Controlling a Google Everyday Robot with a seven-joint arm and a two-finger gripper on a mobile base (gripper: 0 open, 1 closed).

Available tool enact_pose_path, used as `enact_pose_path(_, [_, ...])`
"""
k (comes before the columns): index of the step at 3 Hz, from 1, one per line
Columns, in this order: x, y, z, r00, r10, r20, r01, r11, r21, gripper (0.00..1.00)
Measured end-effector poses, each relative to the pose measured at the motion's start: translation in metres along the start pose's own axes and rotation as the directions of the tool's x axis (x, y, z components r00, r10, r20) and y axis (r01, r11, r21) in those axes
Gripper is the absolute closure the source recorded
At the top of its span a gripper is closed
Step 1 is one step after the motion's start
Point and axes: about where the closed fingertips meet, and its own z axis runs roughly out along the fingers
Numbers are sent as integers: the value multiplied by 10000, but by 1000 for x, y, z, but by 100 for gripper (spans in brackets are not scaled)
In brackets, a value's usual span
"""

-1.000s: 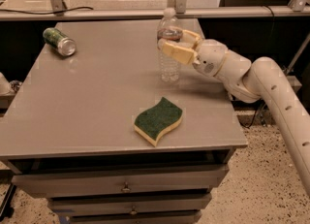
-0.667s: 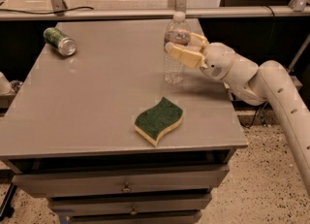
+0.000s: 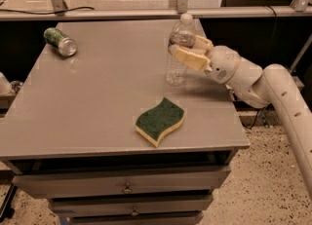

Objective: Place water bottle upright

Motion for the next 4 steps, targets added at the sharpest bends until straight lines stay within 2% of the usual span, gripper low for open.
enact_pose_path(2, [-1, 0, 0, 10000, 1, -1, -1, 10000, 0, 36])
enact_pose_path(3, [-2, -2, 3, 10000, -44, -49, 44, 9999, -134, 36])
enact_pose_path(4, [-5, -3, 3, 9999, -111, -82, 109, 9997, -225, 60])
